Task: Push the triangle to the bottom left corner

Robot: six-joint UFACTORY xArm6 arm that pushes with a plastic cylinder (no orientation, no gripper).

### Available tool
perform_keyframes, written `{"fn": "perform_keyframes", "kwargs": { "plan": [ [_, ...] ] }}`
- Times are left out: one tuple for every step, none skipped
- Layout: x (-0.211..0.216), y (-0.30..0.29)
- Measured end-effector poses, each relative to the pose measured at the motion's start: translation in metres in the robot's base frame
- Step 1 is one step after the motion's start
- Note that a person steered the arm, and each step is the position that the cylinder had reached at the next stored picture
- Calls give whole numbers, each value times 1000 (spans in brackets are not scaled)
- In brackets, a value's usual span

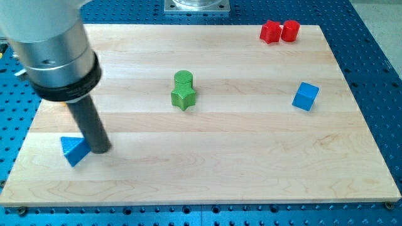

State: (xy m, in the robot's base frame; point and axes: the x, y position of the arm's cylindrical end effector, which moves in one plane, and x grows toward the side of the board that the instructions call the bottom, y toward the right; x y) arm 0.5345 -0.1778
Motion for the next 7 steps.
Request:
{"fn": "perform_keyframes", "kwargs": {
  "plan": [
    [14,-34],
    [26,-50],
    [24,8],
    [20,91],
    [14,174],
    [6,259],
    [-12,342]
  ]
}}
